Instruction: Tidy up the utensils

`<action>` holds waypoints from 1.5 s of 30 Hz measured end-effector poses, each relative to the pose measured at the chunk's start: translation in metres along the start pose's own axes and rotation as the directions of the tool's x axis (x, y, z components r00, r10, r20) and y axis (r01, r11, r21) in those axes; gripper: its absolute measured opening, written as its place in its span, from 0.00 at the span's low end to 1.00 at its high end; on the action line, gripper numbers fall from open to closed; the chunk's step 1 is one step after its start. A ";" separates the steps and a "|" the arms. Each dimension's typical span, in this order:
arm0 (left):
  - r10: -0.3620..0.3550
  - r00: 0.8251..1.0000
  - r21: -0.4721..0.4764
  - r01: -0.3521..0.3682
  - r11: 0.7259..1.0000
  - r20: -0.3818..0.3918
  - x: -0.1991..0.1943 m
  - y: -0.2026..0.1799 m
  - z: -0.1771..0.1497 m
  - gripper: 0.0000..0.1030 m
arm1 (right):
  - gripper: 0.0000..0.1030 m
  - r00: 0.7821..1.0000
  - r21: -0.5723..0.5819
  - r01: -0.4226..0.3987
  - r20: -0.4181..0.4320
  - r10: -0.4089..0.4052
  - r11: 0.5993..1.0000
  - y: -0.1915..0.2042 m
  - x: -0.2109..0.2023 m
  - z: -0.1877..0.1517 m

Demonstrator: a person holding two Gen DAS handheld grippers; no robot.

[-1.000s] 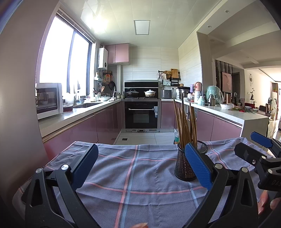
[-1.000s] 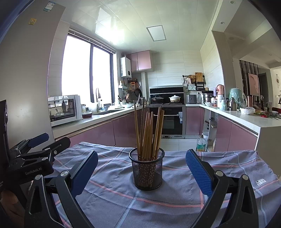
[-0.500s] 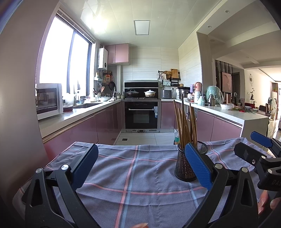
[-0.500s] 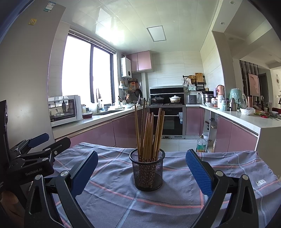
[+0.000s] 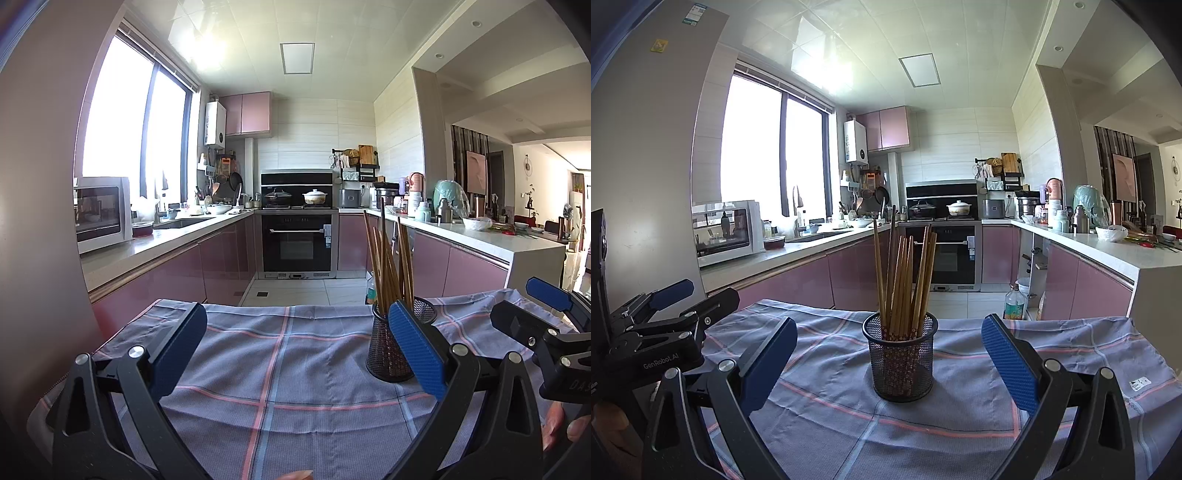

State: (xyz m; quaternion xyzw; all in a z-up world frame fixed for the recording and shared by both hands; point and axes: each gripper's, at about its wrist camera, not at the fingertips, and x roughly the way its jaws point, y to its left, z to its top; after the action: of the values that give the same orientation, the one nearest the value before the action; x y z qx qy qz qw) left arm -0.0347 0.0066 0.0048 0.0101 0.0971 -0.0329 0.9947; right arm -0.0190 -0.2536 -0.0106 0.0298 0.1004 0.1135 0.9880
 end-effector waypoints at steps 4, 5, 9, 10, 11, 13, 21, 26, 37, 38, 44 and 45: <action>0.001 1.000 0.001 -0.001 1.000 0.000 0.000 0.000 0.000 0.94 | 0.94 1.000 0.000 0.000 0.000 0.000 1.000 -0.001 -0.001 -0.001; 0.001 1.000 0.000 -0.001 1.000 0.000 0.000 0.000 0.000 0.94 | 0.94 1.000 0.001 -0.001 0.001 0.001 1.000 -0.001 -0.001 0.000; 0.000 1.000 0.001 0.000 1.000 0.000 0.000 0.000 0.000 0.94 | 0.94 1.000 0.000 0.000 0.000 0.000 1.000 -0.001 -0.001 0.000; 0.000 1.000 0.001 0.000 1.000 0.000 0.000 0.000 0.000 0.94 | 0.94 1.000 0.001 -0.001 0.000 0.001 1.000 -0.001 -0.001 0.000; 0.000 1.000 0.001 0.000 1.000 0.001 -0.001 0.000 0.000 0.94 | 0.94 1.000 0.001 0.000 0.001 0.000 1.000 -0.001 -0.001 0.000; 0.000 1.000 0.002 0.000 1.000 0.000 0.000 0.000 0.000 0.94 | 0.94 1.000 0.001 0.000 0.000 0.000 1.000 -0.001 -0.001 -0.001; -0.001 1.000 0.001 0.001 1.000 -0.001 -0.001 0.000 0.000 0.94 | 0.94 1.000 0.002 0.001 0.001 -0.001 1.000 -0.002 -0.002 -0.002; -0.004 1.000 -0.003 0.004 1.000 -0.002 0.000 0.000 0.000 0.94 | 0.94 1.000 0.004 -0.002 -0.002 0.002 1.000 -0.002 -0.001 -0.002; 0.003 1.000 -0.003 -0.003 1.000 -0.002 0.000 0.002 0.000 0.94 | 0.94 1.000 0.006 0.000 -0.005 0.000 1.000 -0.003 -0.001 -0.003; 0.004 1.000 0.000 -0.004 1.000 0.000 -0.001 0.003 0.000 0.94 | 0.94 1.000 0.007 -0.002 -0.004 0.002 1.000 -0.003 -0.001 -0.003; -0.005 0.999 0.002 0.005 1.000 -0.046 0.009 0.003 -0.003 0.94 | 0.94 1.000 -0.006 0.013 -0.013 -0.013 1.000 -0.005 0.000 -0.003; -0.004 0.998 0.002 0.004 1.000 -0.063 0.013 0.004 -0.004 0.94 | 0.94 1.000 -0.006 0.017 -0.021 -0.017 1.000 -0.008 0.000 -0.003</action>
State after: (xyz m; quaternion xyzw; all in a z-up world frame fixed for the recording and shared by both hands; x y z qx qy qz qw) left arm -0.0228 0.0101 -0.0019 0.0118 0.1282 -0.0346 0.9911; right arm -0.0174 -0.2615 -0.0147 0.0249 0.1110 0.1056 0.9879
